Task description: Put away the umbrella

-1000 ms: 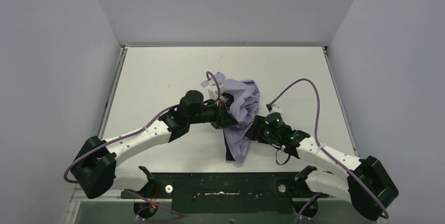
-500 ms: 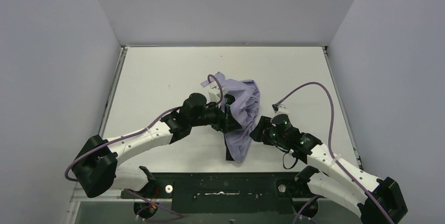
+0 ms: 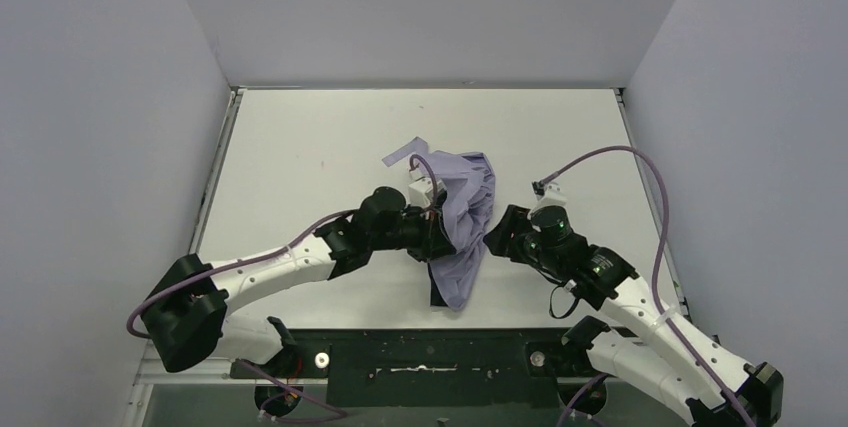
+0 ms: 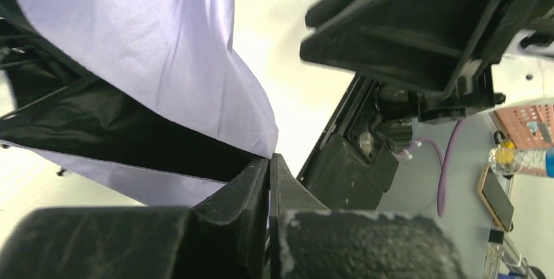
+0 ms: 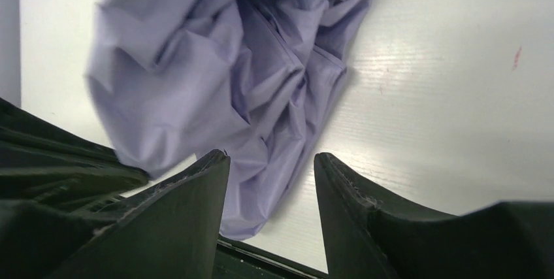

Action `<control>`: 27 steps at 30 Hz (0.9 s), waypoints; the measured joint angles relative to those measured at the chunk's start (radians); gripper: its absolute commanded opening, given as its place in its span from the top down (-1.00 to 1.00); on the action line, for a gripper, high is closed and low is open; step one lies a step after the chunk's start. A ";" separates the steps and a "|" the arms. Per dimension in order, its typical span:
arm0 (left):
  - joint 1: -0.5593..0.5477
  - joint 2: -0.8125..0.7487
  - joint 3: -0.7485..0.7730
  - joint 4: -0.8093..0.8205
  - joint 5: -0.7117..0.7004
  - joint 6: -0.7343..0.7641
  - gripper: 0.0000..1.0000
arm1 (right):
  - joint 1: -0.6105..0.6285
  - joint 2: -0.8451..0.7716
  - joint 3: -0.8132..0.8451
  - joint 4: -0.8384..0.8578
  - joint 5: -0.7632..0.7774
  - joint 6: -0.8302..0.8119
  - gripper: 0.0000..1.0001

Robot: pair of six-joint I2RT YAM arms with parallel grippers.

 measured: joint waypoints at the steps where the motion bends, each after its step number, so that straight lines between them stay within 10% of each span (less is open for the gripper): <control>1: -0.014 0.000 -0.002 -0.002 -0.007 0.000 1.00 | 0.000 0.001 0.017 -0.005 0.003 -0.004 -0.04; 27: -0.232 0.148 -0.253 0.206 -0.148 -0.038 1.00 | 0.062 0.253 0.060 0.266 -0.257 0.011 0.62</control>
